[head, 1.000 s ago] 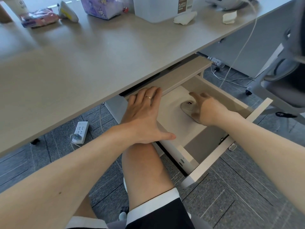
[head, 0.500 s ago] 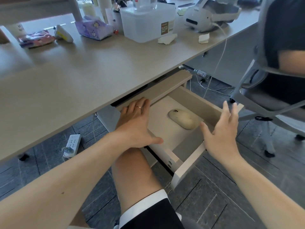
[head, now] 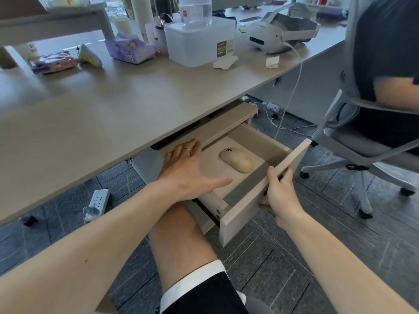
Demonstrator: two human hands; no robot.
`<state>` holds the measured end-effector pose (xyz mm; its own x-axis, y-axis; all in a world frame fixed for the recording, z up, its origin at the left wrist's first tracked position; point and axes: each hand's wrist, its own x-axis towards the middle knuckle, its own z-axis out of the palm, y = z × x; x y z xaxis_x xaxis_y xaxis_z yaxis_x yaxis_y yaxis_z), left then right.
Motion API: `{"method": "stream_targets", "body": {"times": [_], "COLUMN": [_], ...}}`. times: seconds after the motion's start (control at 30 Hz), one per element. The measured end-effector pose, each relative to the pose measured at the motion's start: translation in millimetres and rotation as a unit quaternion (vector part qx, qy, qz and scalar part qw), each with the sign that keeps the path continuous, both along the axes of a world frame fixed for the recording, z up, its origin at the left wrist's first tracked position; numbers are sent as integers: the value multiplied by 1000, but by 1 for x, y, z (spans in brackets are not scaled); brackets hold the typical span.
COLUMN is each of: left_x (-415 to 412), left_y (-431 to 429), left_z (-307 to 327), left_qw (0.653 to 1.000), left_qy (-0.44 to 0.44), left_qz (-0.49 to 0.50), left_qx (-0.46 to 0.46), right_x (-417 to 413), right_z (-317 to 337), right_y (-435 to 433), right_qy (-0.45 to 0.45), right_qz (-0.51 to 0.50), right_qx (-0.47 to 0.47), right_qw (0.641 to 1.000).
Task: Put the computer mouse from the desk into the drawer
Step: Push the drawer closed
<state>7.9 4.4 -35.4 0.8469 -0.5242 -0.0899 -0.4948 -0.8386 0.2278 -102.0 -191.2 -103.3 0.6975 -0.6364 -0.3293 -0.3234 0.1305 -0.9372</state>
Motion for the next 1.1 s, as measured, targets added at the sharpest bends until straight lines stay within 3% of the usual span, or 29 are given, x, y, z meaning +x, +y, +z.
{"method": "stream_targets", "body": {"times": [0.3,0.63,1.1], "left_x": [0,9,25], "left_y": [3,8,21], "left_z": [-2,-20,-32], "left_qw": [1000,992,980], "left_qy": [-2,-118,-167], "left_qz": [-11,-43,-84], "left_qx": [-12,-31,-64], "right_x": [43,92,137], "right_z": [4,13,10], "right_y": [22,40,52], "right_qy": [-5,9,-26], "right_qz": [25,29,45], "right_qx": [79,113,133], "right_qw": [997,993,990]}}
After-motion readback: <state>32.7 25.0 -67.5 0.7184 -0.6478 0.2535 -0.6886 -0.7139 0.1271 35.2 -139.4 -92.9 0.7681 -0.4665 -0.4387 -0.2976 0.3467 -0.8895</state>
